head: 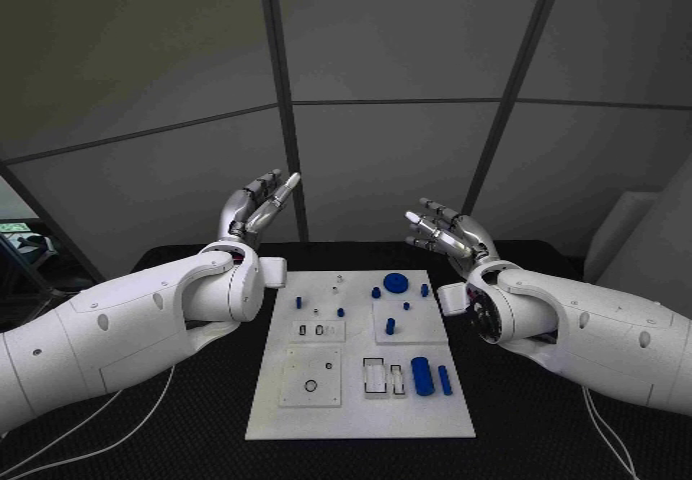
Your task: Assemble the parts on the task board
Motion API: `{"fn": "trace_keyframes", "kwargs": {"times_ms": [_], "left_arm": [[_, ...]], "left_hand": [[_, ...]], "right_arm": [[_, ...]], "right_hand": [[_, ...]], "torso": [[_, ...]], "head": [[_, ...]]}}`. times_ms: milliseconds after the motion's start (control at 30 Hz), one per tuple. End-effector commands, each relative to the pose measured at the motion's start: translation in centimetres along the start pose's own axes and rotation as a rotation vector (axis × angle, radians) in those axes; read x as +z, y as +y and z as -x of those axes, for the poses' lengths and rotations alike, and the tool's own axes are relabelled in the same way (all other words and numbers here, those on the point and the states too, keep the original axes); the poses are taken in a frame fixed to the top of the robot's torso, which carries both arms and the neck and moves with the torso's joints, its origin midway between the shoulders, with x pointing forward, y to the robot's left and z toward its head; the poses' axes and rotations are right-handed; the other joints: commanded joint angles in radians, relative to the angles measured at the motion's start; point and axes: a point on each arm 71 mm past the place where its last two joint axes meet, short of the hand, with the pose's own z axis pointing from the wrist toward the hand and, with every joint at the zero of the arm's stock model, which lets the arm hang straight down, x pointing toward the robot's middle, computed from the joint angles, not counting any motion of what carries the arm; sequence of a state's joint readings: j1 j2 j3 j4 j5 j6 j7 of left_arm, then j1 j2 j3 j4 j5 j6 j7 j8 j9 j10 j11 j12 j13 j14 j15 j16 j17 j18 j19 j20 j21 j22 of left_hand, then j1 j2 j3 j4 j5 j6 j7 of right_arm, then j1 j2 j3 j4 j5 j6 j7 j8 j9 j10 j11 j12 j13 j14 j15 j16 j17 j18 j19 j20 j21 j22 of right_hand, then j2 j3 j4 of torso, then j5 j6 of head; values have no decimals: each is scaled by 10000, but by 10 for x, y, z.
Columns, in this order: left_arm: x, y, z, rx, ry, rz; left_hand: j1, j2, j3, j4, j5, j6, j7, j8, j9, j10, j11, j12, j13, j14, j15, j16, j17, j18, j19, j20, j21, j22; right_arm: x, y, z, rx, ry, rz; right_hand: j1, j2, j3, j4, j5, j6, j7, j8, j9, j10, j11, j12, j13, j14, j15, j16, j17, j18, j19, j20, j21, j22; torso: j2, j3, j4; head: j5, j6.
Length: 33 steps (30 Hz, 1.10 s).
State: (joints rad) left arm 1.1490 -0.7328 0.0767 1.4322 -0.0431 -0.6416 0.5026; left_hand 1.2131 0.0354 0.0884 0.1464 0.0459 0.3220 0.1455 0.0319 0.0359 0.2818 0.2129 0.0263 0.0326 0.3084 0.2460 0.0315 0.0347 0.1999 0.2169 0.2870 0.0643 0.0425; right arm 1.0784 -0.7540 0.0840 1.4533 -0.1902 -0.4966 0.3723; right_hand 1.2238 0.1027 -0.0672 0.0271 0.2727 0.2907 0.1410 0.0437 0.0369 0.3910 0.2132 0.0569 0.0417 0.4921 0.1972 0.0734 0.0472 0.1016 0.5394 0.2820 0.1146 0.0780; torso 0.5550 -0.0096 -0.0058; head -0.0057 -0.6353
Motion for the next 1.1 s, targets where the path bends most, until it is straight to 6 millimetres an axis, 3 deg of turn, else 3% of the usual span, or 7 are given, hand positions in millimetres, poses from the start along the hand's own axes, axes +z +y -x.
{"fn": "trace_keyframes", "kwargs": {"times_ms": [33, 167, 233, 267, 467, 633, 1100], "left_arm": [[0, -3, -4, -26, 450, -365], [0, -3, -4, -26, 450, -365], [0, -4, 9, -18, 315, -270], [-1, -4, 9, -37, 354, -256], [-5, -6, 10, -224, 722, -171], [-10, -9, 7, -478, 1225, -93], [-27, -20, 6, -756, 2175, 26]], "left_hand": [[226, 1, 2, 51, 64, 135, 867, 65, 18, 219, 66, 80, 20, 351, 60, 89, 46, -874, 200, 67, 114, 43], [289, 17, -19, 53, 50, 397, 945, 92, 41, 699, 274, 138, 60, 1619, -19, 322, 166, -812, 1217, 51, 552, 241], [325, 15, -35, 47, 63, 618, 965, 123, 62, 1300, 384, 234, 116, 2529, -105, 519, 248, -710, 2191, 46, 962, 430], [372, 16, -55, 36, 71, 1006, 960, 182, 97, 2335, 443, 424, 203, 3951, -215, 844, 381, -603, 3660, 32, 1615, 718], [508, 45, -167, -21, 82, 3763, 1073, 724, 359, 5455, 8, 1244, 389, 6124, -755, 1592, 639, -161, 5535, -88, 2657, 1083], [560, 87, -316, -32, 67, 5384, 915, 989, 430, 6335, -231, 1489, 382, 6968, -1029, 1728, 827, -151, 6408, -352, 3094, 1218], [1054, 80, -333, -429, 69, 5921, 798, 881, 319, 6903, -378, 1378, 352, 7552, -1202, 1660, 1084, -163, 6888, -542, 3285, 1238]], "right_arm": [[2, 1, -10, -517, 1678, -150], [4, 3, -9, -602, 1855, -159], [3, 12, 1, -4240, 1765, 1620], [3, 14, 2, -4746, 1802, 1798], [8, 27, 1, -6804, 2204, 2470], [12, 37, 0, -8418, 2534, 2742], [26, 53, -11, -12068, 3063, 2036]], "right_hand": [[1543, 7, 460, -957, -558, 2984, 824, 470, 244, 3811, 123, 496, 212, 3242, 22, 367, 167, 580, 1426, 87, 505, 134], [1842, -3, 694, -1269, -606, 4751, 879, 742, 358, 5078, -127, 668, 253, 4326, -206, 589, 218, 771, 1793, 60, 689, 152], [1886, -4, 871, -1385, -588, 5657, 832, 834, 374, 5609, -258, 670, 205, 5017, -409, 705, 204, 814, 2272, -17, 919, 207], [1897, -51, 1005, -1471, -621, 5983, 780, 844, 357, 6036, -390, 679, 212, 5577, -573, 818, 222, 849, 2628, -157, 1083, 243], [1685, -274, 1633, -1637, -630, 6705, 617, 633, 289, 7079, -652, 342, 201, 6775, -942, 740, 217, 847, 3470, -534, 1402, 249], [1614, -470, 2079, -1767, -515, 7107, 516, 583, 311, 7676, -828, 242, 228, 7353, -1142, 720, 271, 848, 3864, -718, 1605, 289], [1131, -1321, 2955, -1596, -415, 7134, 377, 187, 273, 7983, -1003, 85, 247, 8707, -1507, 864, 724, 823, 4896, -1169, 2397, 589]], "torso": [[4, -2, -2], [4, -2, -2], [70, 0, 2], [105, -4, 16], [318, 24, 119], [470, 11, 235], [1273, -130, 533]], "head": [[2, 0], [2, 0], [120, -148], [113, -162], [63, -100], [11, -48], [-311, 133]]}}
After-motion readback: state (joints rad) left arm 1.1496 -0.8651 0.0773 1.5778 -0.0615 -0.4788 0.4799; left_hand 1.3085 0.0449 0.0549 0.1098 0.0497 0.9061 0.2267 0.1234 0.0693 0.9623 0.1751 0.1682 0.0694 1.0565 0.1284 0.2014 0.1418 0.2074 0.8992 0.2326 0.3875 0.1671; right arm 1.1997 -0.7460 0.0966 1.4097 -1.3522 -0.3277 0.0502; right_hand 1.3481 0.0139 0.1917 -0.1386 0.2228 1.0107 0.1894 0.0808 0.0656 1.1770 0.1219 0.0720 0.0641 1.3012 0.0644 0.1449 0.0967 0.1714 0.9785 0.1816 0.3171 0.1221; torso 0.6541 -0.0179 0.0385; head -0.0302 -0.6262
